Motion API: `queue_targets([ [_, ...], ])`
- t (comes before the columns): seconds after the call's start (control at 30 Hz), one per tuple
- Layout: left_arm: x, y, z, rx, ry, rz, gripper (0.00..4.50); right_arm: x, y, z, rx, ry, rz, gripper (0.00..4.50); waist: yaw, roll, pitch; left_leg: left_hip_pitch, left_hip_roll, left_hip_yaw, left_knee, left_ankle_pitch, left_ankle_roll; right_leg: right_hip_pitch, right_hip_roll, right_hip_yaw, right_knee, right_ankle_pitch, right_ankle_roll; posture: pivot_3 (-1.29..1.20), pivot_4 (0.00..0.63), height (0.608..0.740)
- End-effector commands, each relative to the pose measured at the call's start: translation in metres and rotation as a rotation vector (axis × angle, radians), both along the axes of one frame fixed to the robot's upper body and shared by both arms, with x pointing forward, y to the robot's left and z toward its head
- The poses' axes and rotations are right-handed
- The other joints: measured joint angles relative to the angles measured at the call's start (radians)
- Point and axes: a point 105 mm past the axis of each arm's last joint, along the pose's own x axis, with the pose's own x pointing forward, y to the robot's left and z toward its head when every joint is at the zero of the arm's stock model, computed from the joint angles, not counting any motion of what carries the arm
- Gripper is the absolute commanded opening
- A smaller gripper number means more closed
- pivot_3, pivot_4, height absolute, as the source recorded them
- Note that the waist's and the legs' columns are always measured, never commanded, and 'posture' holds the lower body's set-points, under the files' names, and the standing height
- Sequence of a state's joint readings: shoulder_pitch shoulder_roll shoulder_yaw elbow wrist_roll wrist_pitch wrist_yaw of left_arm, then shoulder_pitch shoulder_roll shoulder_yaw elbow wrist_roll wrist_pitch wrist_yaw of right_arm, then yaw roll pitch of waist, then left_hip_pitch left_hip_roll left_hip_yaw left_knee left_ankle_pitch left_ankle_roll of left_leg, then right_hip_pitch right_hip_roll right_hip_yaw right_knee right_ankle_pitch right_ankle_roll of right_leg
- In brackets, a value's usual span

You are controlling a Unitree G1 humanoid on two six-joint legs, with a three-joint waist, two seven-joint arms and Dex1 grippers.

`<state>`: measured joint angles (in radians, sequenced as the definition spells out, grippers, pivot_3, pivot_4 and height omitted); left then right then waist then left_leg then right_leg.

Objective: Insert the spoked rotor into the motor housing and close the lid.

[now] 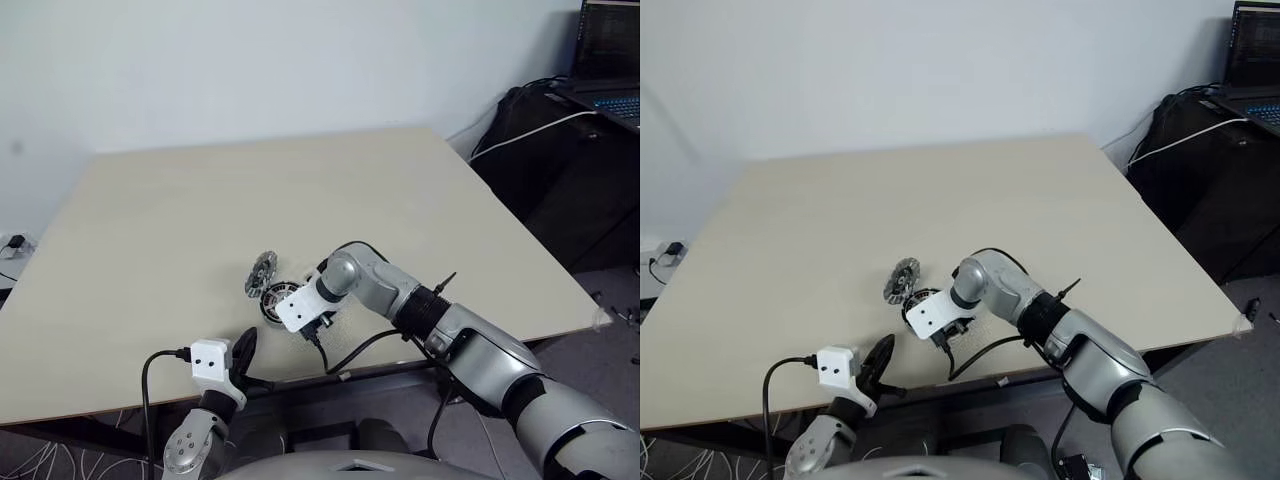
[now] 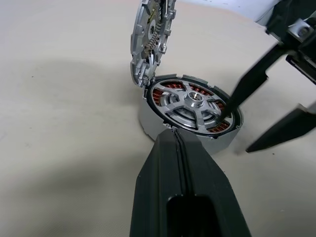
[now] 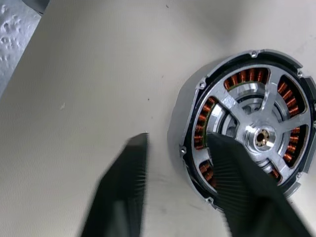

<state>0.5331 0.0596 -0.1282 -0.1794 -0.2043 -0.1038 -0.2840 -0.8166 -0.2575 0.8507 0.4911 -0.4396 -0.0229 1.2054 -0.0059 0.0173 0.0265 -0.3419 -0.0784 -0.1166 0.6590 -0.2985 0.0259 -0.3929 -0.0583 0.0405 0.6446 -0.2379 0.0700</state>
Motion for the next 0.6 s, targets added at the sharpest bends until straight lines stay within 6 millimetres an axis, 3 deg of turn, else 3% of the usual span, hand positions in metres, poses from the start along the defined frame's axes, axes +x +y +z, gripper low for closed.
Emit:
queue_targets([
  [0.03, 0.007, -0.001, 0.019, -0.009, -0.076, 0.005, 0.00, 0.005, -0.002, 0.003, 0.015, -0.001, -0.027, 0.67, 0.000, 0.000, 0.000, 0.000, 0.000, 0.000, 0.000, 0.000, 0.000, 0.000, 0.000, 0.000, 0.000, 0.000, 0.000, 0.00, 0.000, 0.740],
  [0.1, 0.008, 0.000, 0.020, -0.010, -0.077, 0.006, 0.00, 0.006, -0.001, 0.004, 0.034, -0.002, -0.040, 0.08, -0.001, -0.001, -0.001, 0.000, 0.000, 0.000, 0.000, 0.000, 0.000, 0.000, 0.000, 0.000, 0.000, 0.000, 0.000, 0.00, 0.000, 0.740],
  [0.3, 0.010, 0.001, 0.020, -0.010, -0.074, 0.004, 0.00, 0.007, 0.003, 0.009, 0.140, 0.005, -0.113, 0.07, -0.004, -0.001, -0.001, 0.000, 0.000, 0.000, 0.000, 0.000, -0.001, 0.000, 0.001, 0.000, 0.000, 0.000, 0.000, 0.00, 0.000, 0.740],
  [0.43, 0.012, -0.001, 0.018, -0.016, -0.071, -0.006, 0.00, 0.009, 0.007, 0.027, 0.301, 0.036, -0.242, 0.07, -0.003, -0.001, -0.001, 0.000, 0.001, 0.000, 0.000, 0.000, -0.001, 0.000, 0.001, 0.000, 0.000, 0.000, 0.000, 0.00, 0.000, 0.740],
  [0.6, 0.013, -0.004, 0.016, -0.028, -0.060, -0.013, 0.00, 0.001, -0.010, 0.047, 0.373, 0.133, -0.437, 0.07, 0.003, -0.001, -0.001, -0.004, 0.000, 0.000, 0.000, 0.000, 0.000, -0.004, 0.000, 0.000, 0.000, 0.000, -0.001, 0.00, 0.000, 0.740],
])
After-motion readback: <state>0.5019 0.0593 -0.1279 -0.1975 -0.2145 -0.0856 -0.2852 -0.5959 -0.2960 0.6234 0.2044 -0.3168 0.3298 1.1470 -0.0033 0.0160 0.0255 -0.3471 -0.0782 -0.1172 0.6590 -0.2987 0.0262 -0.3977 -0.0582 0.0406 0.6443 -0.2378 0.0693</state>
